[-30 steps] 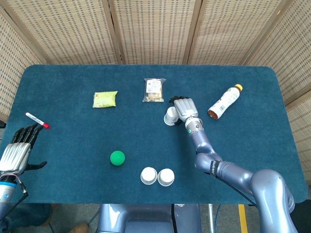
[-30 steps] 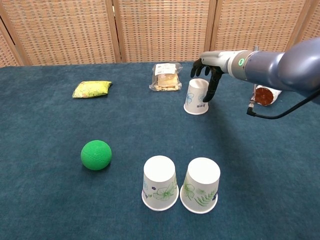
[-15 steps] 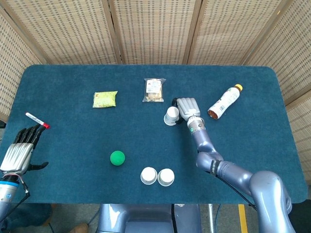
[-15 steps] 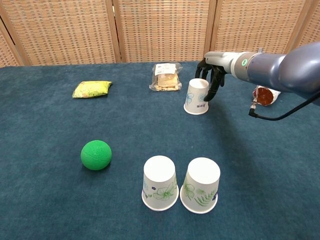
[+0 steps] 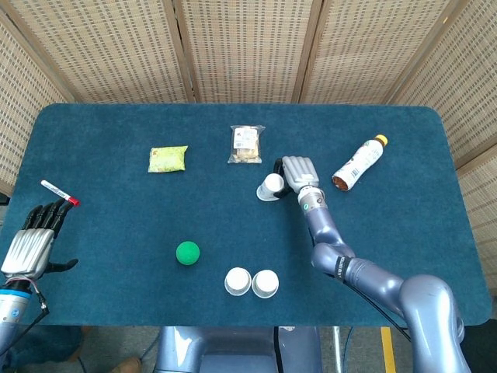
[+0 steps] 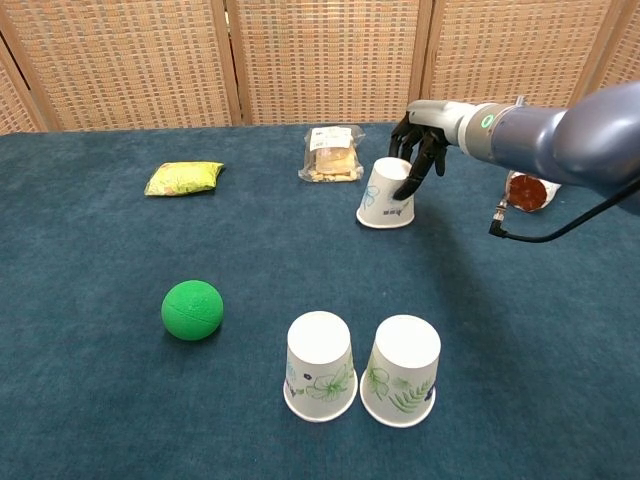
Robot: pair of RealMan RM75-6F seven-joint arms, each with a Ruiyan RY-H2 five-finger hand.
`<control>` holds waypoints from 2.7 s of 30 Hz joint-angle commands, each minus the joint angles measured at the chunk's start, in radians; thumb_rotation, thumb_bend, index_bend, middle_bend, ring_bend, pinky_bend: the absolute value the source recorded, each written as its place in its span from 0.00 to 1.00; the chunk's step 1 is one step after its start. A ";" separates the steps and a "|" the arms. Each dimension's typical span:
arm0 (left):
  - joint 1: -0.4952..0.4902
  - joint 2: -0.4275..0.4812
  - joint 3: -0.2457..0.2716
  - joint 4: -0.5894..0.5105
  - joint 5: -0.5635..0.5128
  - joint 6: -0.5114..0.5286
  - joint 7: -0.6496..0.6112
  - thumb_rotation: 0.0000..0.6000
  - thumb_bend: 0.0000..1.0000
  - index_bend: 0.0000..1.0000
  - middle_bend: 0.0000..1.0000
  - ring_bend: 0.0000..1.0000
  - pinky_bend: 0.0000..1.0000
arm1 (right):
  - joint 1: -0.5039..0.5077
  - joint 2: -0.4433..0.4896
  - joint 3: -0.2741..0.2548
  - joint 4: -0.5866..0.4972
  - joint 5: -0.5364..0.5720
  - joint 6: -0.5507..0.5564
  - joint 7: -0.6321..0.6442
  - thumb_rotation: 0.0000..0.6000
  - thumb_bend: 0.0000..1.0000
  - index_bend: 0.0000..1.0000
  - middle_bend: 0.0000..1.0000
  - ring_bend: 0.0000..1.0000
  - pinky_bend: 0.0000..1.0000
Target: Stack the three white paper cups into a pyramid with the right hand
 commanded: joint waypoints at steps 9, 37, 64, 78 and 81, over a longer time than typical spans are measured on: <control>0.005 0.009 0.013 -0.014 0.032 0.012 -0.012 1.00 0.00 0.00 0.00 0.00 0.00 | -0.060 0.168 -0.010 -0.316 -0.013 0.075 -0.027 1.00 0.27 0.54 0.58 0.54 0.62; 0.038 0.072 0.045 -0.085 0.163 0.098 -0.056 1.00 0.00 0.00 0.00 0.00 0.00 | -0.228 0.579 -0.222 -1.276 -0.134 0.414 -0.237 1.00 0.27 0.54 0.58 0.54 0.62; 0.045 0.103 0.040 -0.097 0.167 0.101 -0.108 1.00 0.00 0.00 0.00 0.00 0.00 | -0.238 0.471 -0.286 -1.274 -0.228 0.464 -0.321 1.00 0.27 0.54 0.58 0.54 0.62; 0.044 0.103 0.040 -0.094 0.172 0.099 -0.114 1.00 0.00 0.00 0.00 0.00 0.00 | -0.201 0.402 -0.277 -1.260 -0.188 0.483 -0.390 1.00 0.27 0.54 0.58 0.54 0.62; 0.045 0.105 0.040 -0.093 0.172 0.100 -0.120 1.00 0.00 0.00 0.00 0.00 0.00 | -0.203 0.400 -0.277 -1.256 -0.194 0.492 -0.393 1.00 0.27 0.54 0.58 0.54 0.62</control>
